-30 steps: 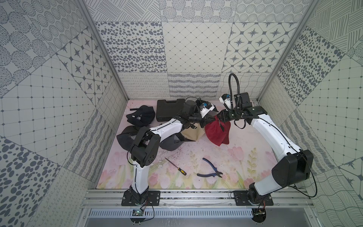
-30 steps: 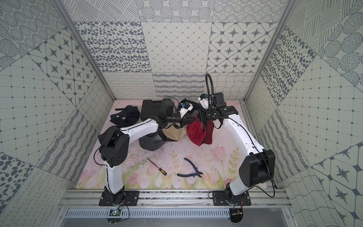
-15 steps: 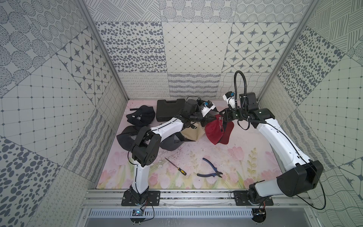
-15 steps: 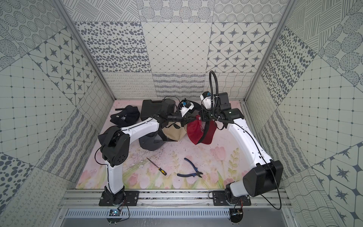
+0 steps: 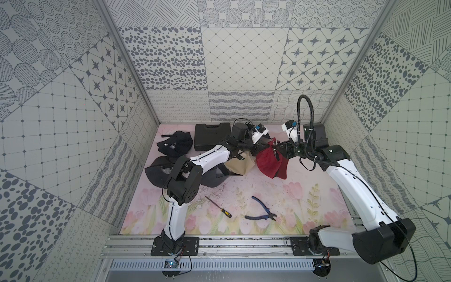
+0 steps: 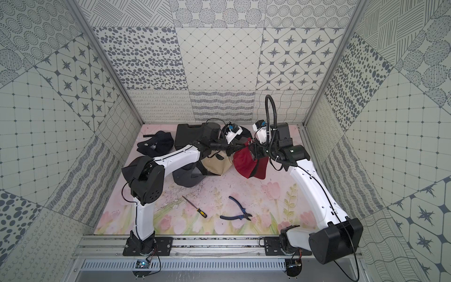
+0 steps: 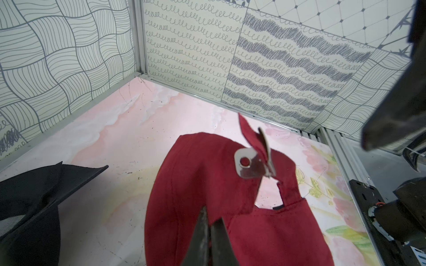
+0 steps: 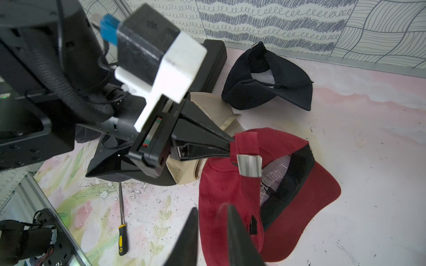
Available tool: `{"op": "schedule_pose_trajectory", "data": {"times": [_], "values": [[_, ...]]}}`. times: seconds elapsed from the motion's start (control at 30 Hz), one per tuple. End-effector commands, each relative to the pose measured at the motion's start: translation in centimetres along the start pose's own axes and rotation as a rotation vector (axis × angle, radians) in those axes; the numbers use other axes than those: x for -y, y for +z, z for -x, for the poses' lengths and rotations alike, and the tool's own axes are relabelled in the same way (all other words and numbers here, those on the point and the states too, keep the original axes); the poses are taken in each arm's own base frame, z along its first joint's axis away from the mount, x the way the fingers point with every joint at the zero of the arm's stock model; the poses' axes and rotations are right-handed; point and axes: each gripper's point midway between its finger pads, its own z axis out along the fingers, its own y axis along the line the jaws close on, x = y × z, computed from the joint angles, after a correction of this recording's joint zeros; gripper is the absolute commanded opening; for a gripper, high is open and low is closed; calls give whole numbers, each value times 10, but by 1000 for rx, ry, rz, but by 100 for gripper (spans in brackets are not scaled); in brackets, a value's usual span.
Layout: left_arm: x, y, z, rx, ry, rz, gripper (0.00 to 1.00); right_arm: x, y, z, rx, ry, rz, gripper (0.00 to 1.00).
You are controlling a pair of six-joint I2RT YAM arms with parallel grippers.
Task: Open the adjustable buckle of the baseball cap
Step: Open the adjustable buckle on the baseball cap.
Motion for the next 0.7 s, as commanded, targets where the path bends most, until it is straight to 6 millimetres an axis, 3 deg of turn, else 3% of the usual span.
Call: {"op": "schedule_pose_trajectory", "data": {"times": [0.0,0.2,0.4,0.67], "values": [[0,3,7,12,-27,-3,0,-2,-11,9,77,-16,-9,60],[1,0,10,16,-29,-6,0,13,-3,-3,87,76,27,62],[6,-1,13,9,-27,-26,0,27,14,-16,70,121,62,55],[19,2,15,-10,6,-72,0,39,22,-12,83,144,104,50]]}}
